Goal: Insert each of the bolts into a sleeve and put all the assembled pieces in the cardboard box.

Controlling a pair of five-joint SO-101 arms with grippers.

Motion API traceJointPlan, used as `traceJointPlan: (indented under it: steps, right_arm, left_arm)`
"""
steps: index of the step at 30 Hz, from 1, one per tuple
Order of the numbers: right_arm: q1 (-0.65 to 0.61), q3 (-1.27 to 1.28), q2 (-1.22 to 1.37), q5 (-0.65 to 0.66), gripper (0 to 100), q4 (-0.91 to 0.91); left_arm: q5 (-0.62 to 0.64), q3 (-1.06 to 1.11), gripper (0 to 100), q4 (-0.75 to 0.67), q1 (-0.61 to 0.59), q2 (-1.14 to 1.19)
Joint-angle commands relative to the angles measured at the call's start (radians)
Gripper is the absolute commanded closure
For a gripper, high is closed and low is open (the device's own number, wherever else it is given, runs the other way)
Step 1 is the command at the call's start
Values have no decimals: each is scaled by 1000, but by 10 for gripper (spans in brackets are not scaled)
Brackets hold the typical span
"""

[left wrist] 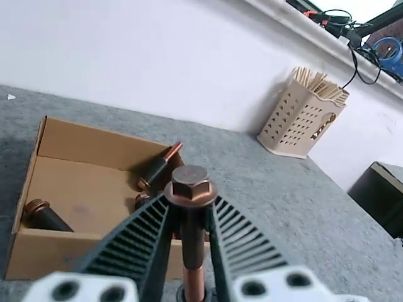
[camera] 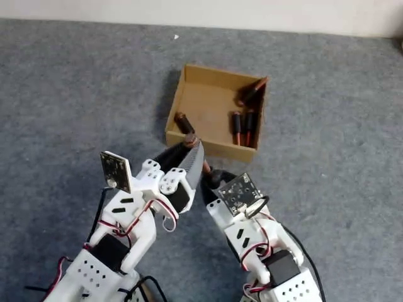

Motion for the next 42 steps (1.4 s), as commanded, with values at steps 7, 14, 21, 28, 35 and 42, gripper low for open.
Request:
traceJointPlan:
  steps: [7,14,21,28,35,42]
  right_arm:
    - [-4,-8,-21,9,993,-35]
    - [-4,-13,-21,9,993,-38]
    - [-4,-16,-21,9,993,-39]
    - [10,-15,-21,9,993,-39]
    - [143,-7,-21,2,993,-39]
    - [229,-5,-21,2,993,-39]
  left_arm:
    - [3,10,994,-11,25,-12]
    - [-69,8,994,133,119,-12]
    - [-167,8,920,209,166,-13]
    - [-172,-125,787,471,113,-13]
    - [-176,-254,787,675,104,-15]
    - [-176,-272,787,713,-110,-15]
